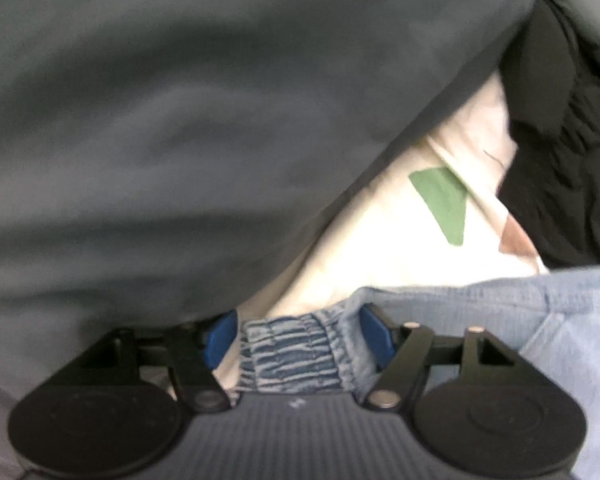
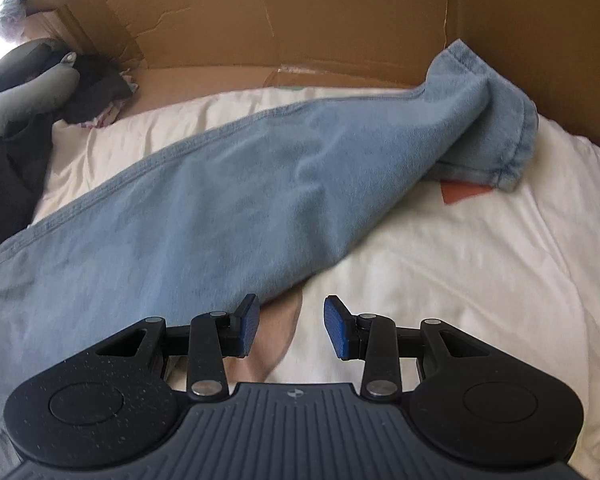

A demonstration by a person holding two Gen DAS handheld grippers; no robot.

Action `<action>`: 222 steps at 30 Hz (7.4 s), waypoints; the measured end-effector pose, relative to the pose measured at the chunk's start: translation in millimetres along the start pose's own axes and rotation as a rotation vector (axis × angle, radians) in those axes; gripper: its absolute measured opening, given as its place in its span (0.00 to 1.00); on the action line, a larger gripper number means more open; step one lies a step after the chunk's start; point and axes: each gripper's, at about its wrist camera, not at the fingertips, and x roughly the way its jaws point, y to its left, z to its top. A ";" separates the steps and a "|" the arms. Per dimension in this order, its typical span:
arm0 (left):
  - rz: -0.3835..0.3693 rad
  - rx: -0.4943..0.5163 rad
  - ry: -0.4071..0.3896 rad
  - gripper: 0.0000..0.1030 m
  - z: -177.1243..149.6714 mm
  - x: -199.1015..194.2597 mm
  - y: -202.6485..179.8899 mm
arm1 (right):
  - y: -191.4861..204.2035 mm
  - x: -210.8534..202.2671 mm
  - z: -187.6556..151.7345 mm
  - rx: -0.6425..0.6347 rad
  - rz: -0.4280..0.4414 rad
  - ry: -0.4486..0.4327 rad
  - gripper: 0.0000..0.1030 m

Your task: Fold clothes

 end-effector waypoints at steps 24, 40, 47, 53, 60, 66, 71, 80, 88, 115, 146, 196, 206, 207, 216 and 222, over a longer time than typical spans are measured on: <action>0.123 0.417 -0.040 0.66 17.2 -63.0 0.6 | -111.5 0.9 67.3 0.222 -0.275 -0.213 0.47; 0.168 0.488 0.023 0.66 -7.6 -83.8 26.9 | -129.2 52.9 76.5 0.095 -0.197 -0.165 0.59; 0.143 0.469 -0.036 0.68 -1.3 -86.4 14.9 | -131.2 53.4 89.9 -0.020 -0.147 -0.121 0.28; 0.133 0.491 -0.063 0.69 -3.3 -75.0 -14.7 | -125.0 29.1 91.3 -0.082 -0.155 -0.064 0.19; 0.118 0.486 -0.076 0.69 -9.2 -55.6 -36.8 | -124.3 -28.3 99.0 -0.099 -0.222 -0.054 0.15; 0.133 0.495 -0.084 0.69 -9.0 -40.3 -49.7 | -142.7 -65.2 88.9 -0.080 -0.252 -0.014 0.15; 0.148 0.510 -0.092 0.69 -5.8 -30.7 -56.7 | -146.8 -69.7 74.4 -0.059 -0.276 0.015 0.15; 0.104 0.542 -0.149 0.68 -5.0 -40.1 -63.5 | -146.8 -37.4 64.5 -0.058 -0.339 0.086 0.33; 0.033 0.566 -0.212 0.68 -6.8 -52.0 -72.1 | -129.4 -42.0 71.6 -0.101 -0.341 0.059 0.38; -0.320 0.245 -0.090 0.70 -18.2 -28.2 -74.6 | 92.8 31.5 43.0 -0.254 0.160 -0.019 0.39; -0.301 0.180 -0.336 0.49 -34.7 -13.5 -124.6 | 290.3 120.9 -2.5 -0.457 0.186 -0.129 0.38; -0.301 0.154 -0.395 0.30 -49.9 -24.5 -182.5 | 311.4 107.7 5.4 -0.333 0.273 -0.144 0.23; -0.297 0.143 -0.406 0.20 -27.9 -19.3 -185.8 | 339.0 132.6 2.7 -0.341 0.232 -0.126 0.23; -0.299 0.144 -0.405 0.20 -27.7 -20.4 -184.0 | 340.5 134.8 5.6 -0.335 0.228 -0.122 0.22; -0.319 0.130 -0.401 0.20 -29.2 -49.0 -154.5 | 340.0 146.9 36.3 -0.301 0.259 -0.065 0.15; -0.329 0.166 -0.378 0.32 -42.1 -72.2 -150.9 | 299.5 110.8 41.1 -0.310 0.270 -0.150 0.21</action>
